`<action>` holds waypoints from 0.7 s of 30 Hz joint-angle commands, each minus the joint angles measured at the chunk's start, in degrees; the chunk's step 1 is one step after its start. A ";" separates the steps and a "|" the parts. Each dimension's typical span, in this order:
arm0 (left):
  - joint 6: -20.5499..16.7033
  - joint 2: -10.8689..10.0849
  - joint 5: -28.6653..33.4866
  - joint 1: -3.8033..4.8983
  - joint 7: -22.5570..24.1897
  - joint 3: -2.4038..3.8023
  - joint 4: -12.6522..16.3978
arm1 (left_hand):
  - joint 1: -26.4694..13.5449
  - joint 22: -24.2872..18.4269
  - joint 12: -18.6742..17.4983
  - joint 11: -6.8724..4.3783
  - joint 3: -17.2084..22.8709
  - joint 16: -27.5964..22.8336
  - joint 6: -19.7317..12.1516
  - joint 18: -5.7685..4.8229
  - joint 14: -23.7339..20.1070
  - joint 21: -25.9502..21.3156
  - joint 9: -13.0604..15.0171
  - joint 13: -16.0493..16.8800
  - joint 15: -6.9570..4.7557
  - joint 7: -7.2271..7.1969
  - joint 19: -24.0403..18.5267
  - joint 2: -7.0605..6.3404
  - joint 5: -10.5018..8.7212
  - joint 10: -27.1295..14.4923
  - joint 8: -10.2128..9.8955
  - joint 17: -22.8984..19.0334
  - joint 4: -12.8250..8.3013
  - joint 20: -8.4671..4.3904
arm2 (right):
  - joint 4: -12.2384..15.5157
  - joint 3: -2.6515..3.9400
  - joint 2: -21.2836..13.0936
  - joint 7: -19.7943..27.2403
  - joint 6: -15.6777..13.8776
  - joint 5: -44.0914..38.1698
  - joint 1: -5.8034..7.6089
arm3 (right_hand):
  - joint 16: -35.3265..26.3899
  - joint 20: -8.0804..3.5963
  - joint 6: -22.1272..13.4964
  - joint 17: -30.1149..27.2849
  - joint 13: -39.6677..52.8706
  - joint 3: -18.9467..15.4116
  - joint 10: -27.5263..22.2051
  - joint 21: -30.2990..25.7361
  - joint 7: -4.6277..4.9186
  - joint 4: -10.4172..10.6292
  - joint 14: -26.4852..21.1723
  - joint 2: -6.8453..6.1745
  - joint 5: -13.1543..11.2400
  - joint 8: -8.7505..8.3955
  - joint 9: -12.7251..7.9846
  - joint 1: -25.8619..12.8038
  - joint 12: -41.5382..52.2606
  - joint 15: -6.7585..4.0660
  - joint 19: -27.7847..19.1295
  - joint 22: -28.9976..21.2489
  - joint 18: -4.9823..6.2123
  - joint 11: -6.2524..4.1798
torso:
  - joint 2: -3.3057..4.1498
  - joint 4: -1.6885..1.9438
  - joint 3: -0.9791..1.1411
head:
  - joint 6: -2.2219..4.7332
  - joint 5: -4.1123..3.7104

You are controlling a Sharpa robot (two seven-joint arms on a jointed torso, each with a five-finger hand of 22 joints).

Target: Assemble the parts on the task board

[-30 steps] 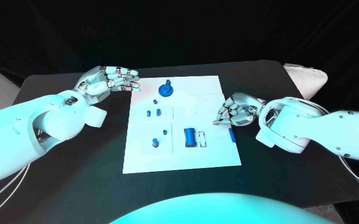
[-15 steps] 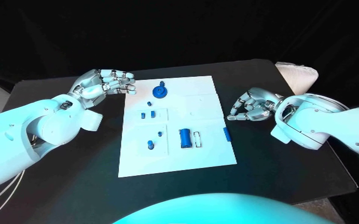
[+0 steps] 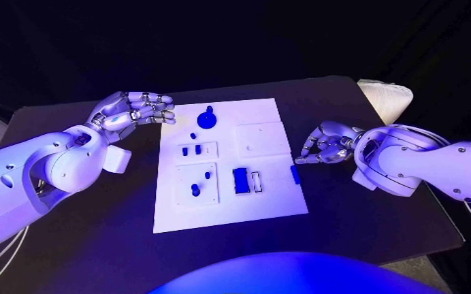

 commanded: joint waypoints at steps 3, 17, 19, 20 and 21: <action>0.94 0.02 0.26 -0.03 0.29 0.03 0.20 | 0.16 -0.05 -0.34 0.19 0.06 -0.16 0.19 0.56 0.36 -0.17 -0.06 -0.02 -0.15 0.17 0.58 0.49 0.11 0.03 0.15 0.05 0.13 0.01 | -0.64 -0.02 1.24 -3.16 3.51 -4.63 -1.17 | 0.00 0.23 0.73 10.71 14.23 -1.04 5.32 0.30 -0.05 0.05 4.93 0.12 0.33 0.46 0.16 -1.77 -0.19 -0.07 4.78 13.43 0.17 -0.20 | 0.01 0.09 0.11 | -0.47 0.12; 0.99 -0.17 0.24 -0.09 0.29 0.03 0.22 | 0.14 -0.07 -0.36 0.20 0.07 -0.21 0.19 0.56 0.37 -0.21 -0.09 -0.03 -0.15 0.18 0.61 0.51 0.11 0.03 0.14 0.10 0.17 0.01 | -1.48 -0.02 3.73 -4.83 4.97 -5.93 -3.03 | 0.10 -0.03 1.03 11.00 14.33 -4.77 5.43 0.67 -0.32 -0.02 5.01 1.94 5.68 0.71 0.43 -4.34 0.01 -0.30 4.92 13.58 0.08 -0.46 | -0.11 0.13 0.08 | -1.00 0.34; 0.99 -0.21 0.24 -0.09 0.28 0.03 0.22 | 0.14 -0.07 -0.36 0.20 0.07 -0.21 0.19 0.56 0.37 -0.21 -0.09 -0.03 -0.15 0.18 0.61 0.51 0.11 0.03 0.14 0.10 0.17 0.01 | -1.61 -0.02 3.94 -4.91 5.04 -5.99 -3.24 | 0.15 -0.04 1.09 11.11 14.37 -4.87 5.46 0.80 -0.34 -0.02 5.04 2.10 5.70 0.75 0.45 -4.41 0.08 -0.31 4.96 13.63 0.05 -0.48 | -0.13 0.11 0.05 | -1.06 0.35; 0.99 -0.22 0.24 -0.10 0.28 0.03 0.22 | 0.14 -0.07 -0.36 0.20 0.07 -0.21 0.19 0.56 0.37 -0.21 -0.09 -0.03 -0.15 0.18 0.61 0.51 0.11 0.03 0.14 0.10 0.17 0.01 | -1.67 -0.02 4.06 -4.96 5.06 -6.02 -3.35 | 0.16 -0.05 1.12 11.13 14.39 -4.89 5.49 0.84 -0.36 -0.04 5.04 2.17 5.71 0.77 0.46 -4.40 0.14 -0.32 4.97 13.64 0.04 -0.49 | -0.13 0.09 0.02 | -1.11 0.37; 0.99 -0.23 0.24 -0.10 0.29 0.03 0.23 | 0.14 -0.07 -0.36 0.20 0.07 -0.21 0.19 0.56 0.37 -0.21 -0.09 -0.03 -0.15 0.18 0.61 0.51 0.11 0.03 0.14 0.10 0.17 0.01 | -1.73 -0.02 4.19 -4.99 5.10 -6.08 -3.45 | 0.16 -0.05 1.12 11.13 14.39 -4.89 5.49 0.84 -0.36 -0.04 5.04 2.17 5.71 0.77 0.46 -4.40 0.14 -0.32 4.97 13.64 0.04 -0.49 | -0.13 0.09 0.03 | -1.13 0.38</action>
